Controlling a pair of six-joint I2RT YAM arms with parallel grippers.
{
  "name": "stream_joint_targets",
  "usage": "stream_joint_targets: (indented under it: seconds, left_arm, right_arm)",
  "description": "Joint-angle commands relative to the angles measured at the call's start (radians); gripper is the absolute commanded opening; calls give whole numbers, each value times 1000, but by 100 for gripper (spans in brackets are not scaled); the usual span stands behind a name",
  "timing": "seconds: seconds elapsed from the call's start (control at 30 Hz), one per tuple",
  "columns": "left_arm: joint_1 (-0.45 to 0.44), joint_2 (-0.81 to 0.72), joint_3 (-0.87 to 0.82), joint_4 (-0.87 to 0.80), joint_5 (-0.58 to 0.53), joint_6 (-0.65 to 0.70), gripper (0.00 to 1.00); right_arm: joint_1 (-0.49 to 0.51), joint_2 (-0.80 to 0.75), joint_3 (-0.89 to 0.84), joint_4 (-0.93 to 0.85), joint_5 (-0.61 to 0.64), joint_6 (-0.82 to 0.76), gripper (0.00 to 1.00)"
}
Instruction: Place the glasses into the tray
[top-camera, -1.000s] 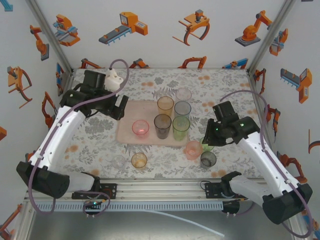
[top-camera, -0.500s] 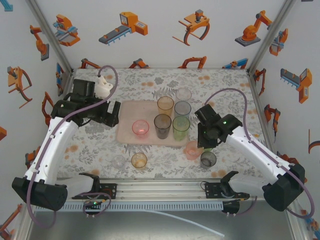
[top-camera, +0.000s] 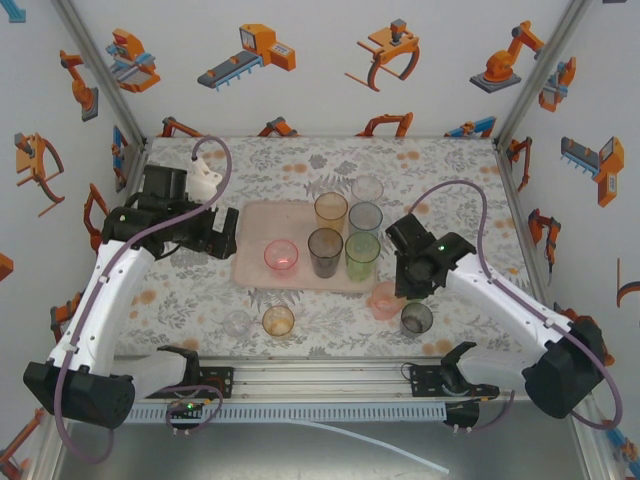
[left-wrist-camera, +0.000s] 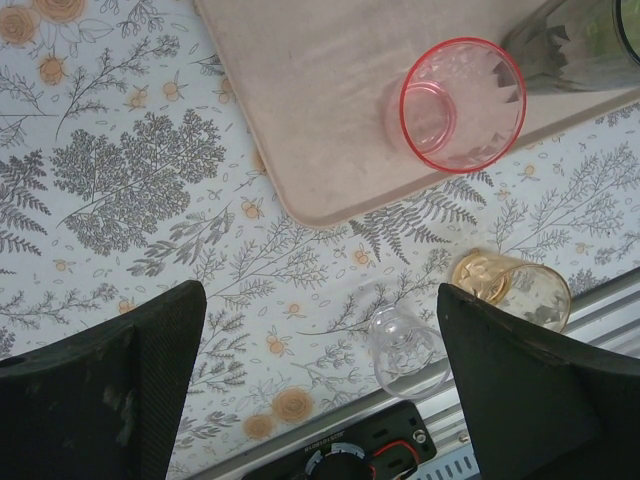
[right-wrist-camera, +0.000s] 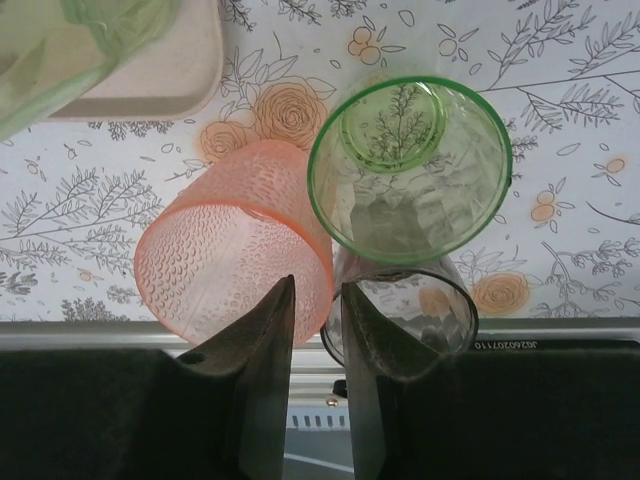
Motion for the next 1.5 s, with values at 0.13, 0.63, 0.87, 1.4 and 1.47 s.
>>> stream_joint_targets:
  seconds: [0.13,0.63,0.87,1.4,1.47]
  left_arm:
    - [8,-14,0,10,16,-16,89]
    - [9,-7,-10,17,20,-18,90]
    - [10,-22,-30,20,21,-16,90]
    - [11,-29,-28,18,27,-18,90]
    - [12,-29,-27,18,28,-17,90]
  right_arm:
    - [16,43,-11,43,4,11,24]
    - [20,46,-16,38,21,7,12]
    - [21,64,-5,48,18,5,19]
    - [50,84,41,12,38,-1,1]
    - [50,70,50,3,33,-1,0]
